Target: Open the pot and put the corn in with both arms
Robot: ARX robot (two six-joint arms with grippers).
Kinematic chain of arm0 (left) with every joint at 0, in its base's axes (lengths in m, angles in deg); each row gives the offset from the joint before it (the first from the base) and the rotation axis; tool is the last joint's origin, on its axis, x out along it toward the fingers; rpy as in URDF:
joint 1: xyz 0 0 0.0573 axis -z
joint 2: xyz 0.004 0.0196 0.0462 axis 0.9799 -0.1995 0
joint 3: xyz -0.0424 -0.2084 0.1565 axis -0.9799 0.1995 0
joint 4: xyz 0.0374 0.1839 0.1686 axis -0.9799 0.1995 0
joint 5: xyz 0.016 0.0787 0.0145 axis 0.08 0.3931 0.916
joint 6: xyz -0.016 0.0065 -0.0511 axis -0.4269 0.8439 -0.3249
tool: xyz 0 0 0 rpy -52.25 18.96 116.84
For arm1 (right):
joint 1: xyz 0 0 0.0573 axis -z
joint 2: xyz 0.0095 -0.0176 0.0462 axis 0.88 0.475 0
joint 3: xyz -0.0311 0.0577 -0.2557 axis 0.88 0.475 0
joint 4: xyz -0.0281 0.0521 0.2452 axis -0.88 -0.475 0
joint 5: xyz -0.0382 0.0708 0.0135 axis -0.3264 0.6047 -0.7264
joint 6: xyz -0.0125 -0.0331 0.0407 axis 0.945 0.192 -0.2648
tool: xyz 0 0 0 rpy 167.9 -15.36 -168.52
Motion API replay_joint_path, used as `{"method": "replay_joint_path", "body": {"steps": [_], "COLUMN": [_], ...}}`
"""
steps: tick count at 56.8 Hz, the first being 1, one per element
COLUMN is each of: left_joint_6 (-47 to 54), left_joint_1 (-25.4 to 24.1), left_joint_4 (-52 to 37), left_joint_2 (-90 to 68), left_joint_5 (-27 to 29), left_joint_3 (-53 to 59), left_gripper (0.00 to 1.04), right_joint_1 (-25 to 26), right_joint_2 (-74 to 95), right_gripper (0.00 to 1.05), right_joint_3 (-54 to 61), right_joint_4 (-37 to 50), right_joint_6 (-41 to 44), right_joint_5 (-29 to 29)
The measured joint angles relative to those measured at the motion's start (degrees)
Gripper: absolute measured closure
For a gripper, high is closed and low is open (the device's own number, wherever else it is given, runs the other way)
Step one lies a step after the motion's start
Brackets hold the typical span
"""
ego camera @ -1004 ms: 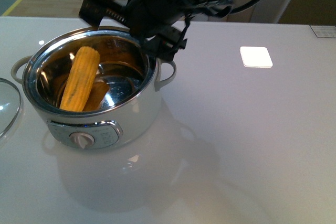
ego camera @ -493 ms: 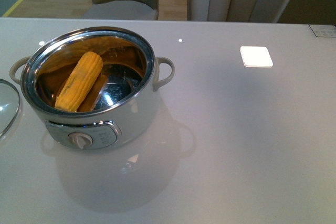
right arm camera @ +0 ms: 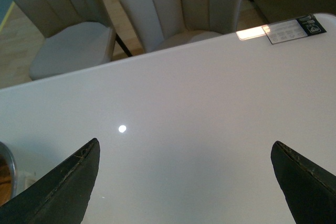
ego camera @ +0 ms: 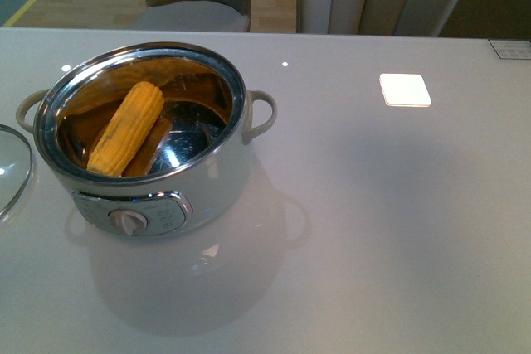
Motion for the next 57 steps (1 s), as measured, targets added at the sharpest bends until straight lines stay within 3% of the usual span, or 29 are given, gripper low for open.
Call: {"method": "replay_joint_path", "body": {"steps": [4, 9, 30, 37, 44, 50, 57], "left_joint_6": [-0.02, -0.02, -0.02, -0.02, -0.02, 0.00, -0.02], "left_joint_1": [0.00, 0.00, 0.00, 0.00, 0.00, 0.00, 0.00], "left_joint_4": [0.00, 0.00, 0.00, 0.00, 0.00, 0.00, 0.00], "left_joint_2": [0.00, 0.00, 0.00, 0.00, 0.00, 0.00, 0.00], "left_joint_5": [0.00, 0.02, 0.02, 0.02, 0.02, 0.00, 0.00], "left_joint_3": [0.00, 0.00, 0.00, 0.00, 0.00, 0.00, 0.00], "left_gripper": [0.07, 0.07, 0.07, 0.07, 0.07, 0.07, 0.07], "right_joint_1": [0.81, 2.05, 6.27, 7.23, 11.39, 11.54, 11.58], "right_joint_2": [-0.31, -2.56, -16.06, -20.39, -26.29, -27.30, -32.52], "right_gripper": [0.28, 0.42, 1.03, 1.03, 1.03, 1.03, 1.03], "right_joint_3": [5.73, 10.60, 22.43, 24.83, 27.41, 29.90, 31.69], "right_joint_4": [13.90, 21.55, 20.72, 18.78, 15.32, 17.55, 12.90], "right_joint_6": [6.32, 9.70, 13.00, 13.27, 13.27, 13.27, 13.27], "right_joint_5": [1.79, 2.91, 6.84, 7.65, 11.67, 11.93, 11.98]}}
